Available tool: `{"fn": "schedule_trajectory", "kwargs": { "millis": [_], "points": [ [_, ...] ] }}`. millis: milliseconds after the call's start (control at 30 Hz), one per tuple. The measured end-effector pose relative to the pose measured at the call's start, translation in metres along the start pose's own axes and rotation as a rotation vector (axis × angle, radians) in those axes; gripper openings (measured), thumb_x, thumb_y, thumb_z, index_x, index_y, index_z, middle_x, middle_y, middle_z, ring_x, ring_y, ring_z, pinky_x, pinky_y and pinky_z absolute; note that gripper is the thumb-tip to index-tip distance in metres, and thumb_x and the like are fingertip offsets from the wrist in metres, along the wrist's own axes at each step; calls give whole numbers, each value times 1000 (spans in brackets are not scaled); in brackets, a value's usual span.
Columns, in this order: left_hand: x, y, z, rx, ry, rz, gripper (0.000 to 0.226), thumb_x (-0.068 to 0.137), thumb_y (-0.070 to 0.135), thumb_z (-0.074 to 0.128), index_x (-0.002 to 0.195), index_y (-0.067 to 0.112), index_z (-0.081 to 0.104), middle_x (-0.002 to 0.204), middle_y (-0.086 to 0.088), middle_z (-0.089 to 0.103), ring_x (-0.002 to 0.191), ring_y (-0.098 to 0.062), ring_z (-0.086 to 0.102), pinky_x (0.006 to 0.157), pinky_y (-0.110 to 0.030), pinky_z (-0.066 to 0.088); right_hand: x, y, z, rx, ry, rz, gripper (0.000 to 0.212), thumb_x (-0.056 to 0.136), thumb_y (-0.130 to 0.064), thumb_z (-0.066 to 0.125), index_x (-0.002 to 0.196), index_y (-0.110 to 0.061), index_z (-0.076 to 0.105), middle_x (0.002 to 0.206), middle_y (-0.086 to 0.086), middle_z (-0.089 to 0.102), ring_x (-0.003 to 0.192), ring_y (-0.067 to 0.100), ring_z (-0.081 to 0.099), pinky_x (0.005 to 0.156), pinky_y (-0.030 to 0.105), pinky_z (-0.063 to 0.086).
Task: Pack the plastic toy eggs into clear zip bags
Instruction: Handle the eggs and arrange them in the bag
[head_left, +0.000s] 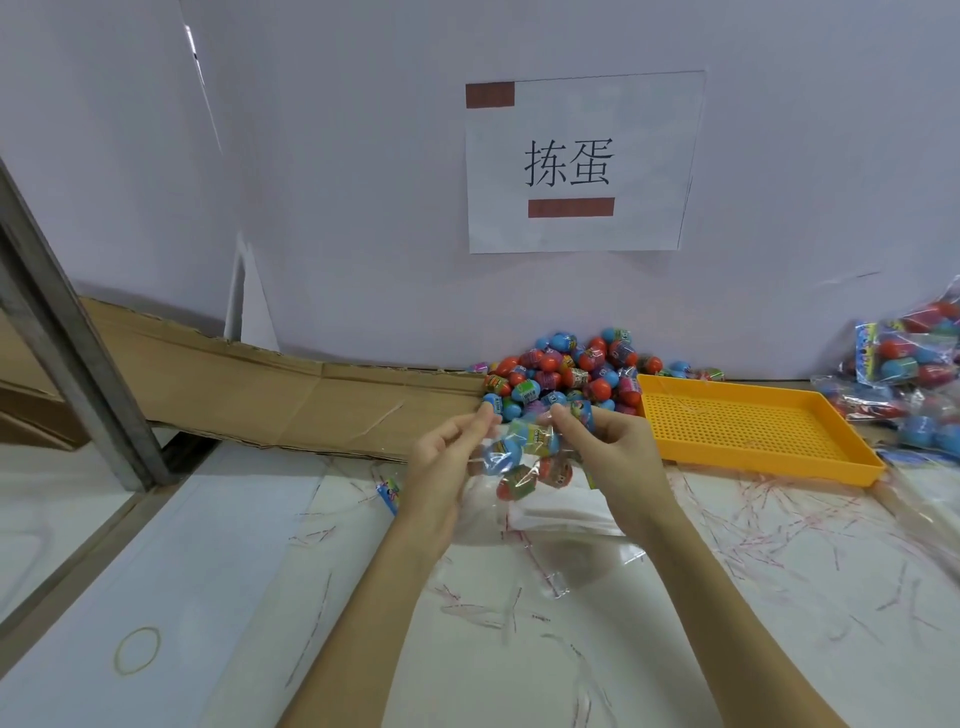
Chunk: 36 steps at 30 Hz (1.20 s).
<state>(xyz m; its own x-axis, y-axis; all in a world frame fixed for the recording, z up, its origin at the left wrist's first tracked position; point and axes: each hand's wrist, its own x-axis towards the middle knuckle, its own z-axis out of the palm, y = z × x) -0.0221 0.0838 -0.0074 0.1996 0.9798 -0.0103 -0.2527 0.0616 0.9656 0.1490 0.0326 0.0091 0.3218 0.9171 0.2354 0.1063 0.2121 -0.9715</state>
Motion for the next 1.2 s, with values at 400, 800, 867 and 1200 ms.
{"fn": "schedule_trajectory", "kwargs": {
  "millis": [400, 800, 867, 1200],
  "points": [
    [-2, 6, -7, 59, 208, 54, 27, 87, 44, 78, 84, 17, 84, 89, -10, 79, 96, -37, 75, 91, -55, 61, -1, 10, 5, -431, -36, -199, 28, 100, -24, 63, 79, -6, 66, 63, 1, 64, 55, 10, 68, 45, 22, 54],
    [-3, 3, -8, 318, -197, 125, 35, 92, 58, 65, 106, 29, 79, 93, 8, 77, 81, -9, 67, 65, -21, 54, 3, -2, -7, -263, -171, -193, 20, 93, -28, 71, 82, -12, 75, 55, -6, 59, 47, 6, 45, 47, 18, 39],
    [-6, 3, -8, 368, -300, 147, 33, 88, 56, 67, 103, 30, 81, 98, 4, 79, 87, -9, 71, 66, -19, 56, 3, -4, -7, -222, -199, -156, 13, 92, -29, 72, 90, -17, 77, 56, -4, 63, 47, 6, 48, 45, 17, 40],
    [-2, -1, -4, 264, -52, 176, 14, 91, 34, 78, 83, 24, 81, 84, -4, 79, 79, -22, 76, 65, -31, 61, 3, -1, -1, -53, 14, -32, 19, 97, -38, 65, 106, -24, 74, 68, -4, 68, 58, 10, 58, 53, 19, 46]
  ]
}}
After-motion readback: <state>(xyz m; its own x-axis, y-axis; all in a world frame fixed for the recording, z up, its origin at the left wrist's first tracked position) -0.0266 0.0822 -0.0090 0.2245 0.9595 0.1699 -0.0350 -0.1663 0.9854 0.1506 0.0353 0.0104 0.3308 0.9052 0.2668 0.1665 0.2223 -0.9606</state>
